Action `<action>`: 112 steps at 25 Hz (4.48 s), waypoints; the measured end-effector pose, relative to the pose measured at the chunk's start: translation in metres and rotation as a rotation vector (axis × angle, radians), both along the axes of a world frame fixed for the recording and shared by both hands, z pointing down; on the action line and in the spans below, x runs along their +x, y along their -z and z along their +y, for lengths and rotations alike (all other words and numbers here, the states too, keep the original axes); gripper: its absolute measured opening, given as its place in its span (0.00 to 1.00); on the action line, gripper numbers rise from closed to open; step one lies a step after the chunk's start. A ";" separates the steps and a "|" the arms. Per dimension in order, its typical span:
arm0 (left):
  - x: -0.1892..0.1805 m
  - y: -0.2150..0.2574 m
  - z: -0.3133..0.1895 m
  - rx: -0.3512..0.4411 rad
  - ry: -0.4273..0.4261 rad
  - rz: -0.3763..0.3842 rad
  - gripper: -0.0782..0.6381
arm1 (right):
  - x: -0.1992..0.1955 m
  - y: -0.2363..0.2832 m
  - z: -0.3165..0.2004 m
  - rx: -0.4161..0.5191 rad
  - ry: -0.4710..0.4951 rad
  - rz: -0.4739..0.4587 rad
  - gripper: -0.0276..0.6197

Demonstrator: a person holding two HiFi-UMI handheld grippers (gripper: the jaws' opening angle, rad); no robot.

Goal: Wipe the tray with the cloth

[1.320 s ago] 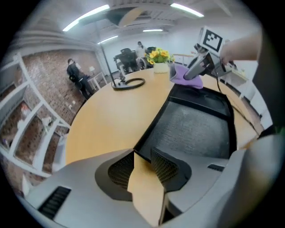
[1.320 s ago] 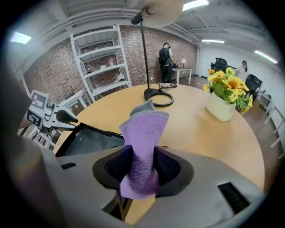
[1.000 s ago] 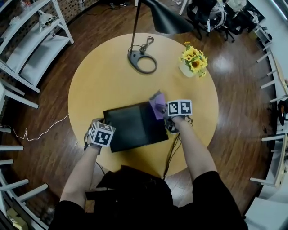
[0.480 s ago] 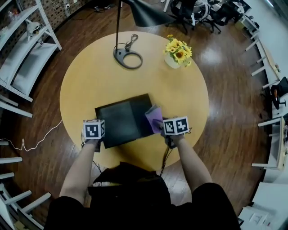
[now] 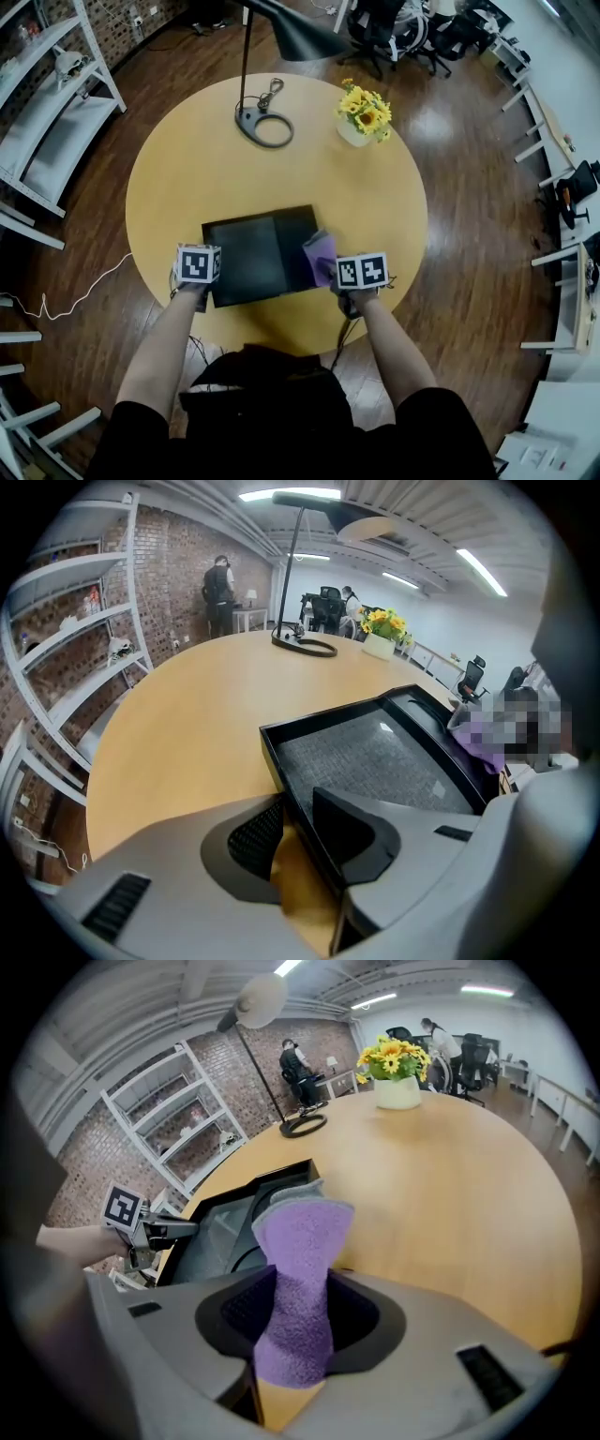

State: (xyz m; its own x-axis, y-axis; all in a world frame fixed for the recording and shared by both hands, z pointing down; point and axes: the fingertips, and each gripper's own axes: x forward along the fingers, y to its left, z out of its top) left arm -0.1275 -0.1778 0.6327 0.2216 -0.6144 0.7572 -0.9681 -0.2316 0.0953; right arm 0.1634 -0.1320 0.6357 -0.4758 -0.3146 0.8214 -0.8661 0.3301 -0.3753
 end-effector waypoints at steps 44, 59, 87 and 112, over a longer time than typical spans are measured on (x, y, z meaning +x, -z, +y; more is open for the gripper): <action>-0.037 0.017 0.049 -0.024 -0.006 -0.261 0.16 | -0.242 -0.005 -0.125 0.312 1.023 0.370 0.32; -0.035 0.010 0.051 -0.007 -0.177 -0.486 0.14 | -0.125 -0.005 -0.086 0.136 0.769 0.309 0.32; 0.027 0.020 -0.034 0.148 -0.452 -0.507 0.15 | 0.008 -0.004 0.032 0.012 0.164 0.098 0.28; 0.054 0.045 0.024 0.115 -0.181 0.058 0.30 | -0.028 0.070 -0.054 0.414 0.626 0.211 0.28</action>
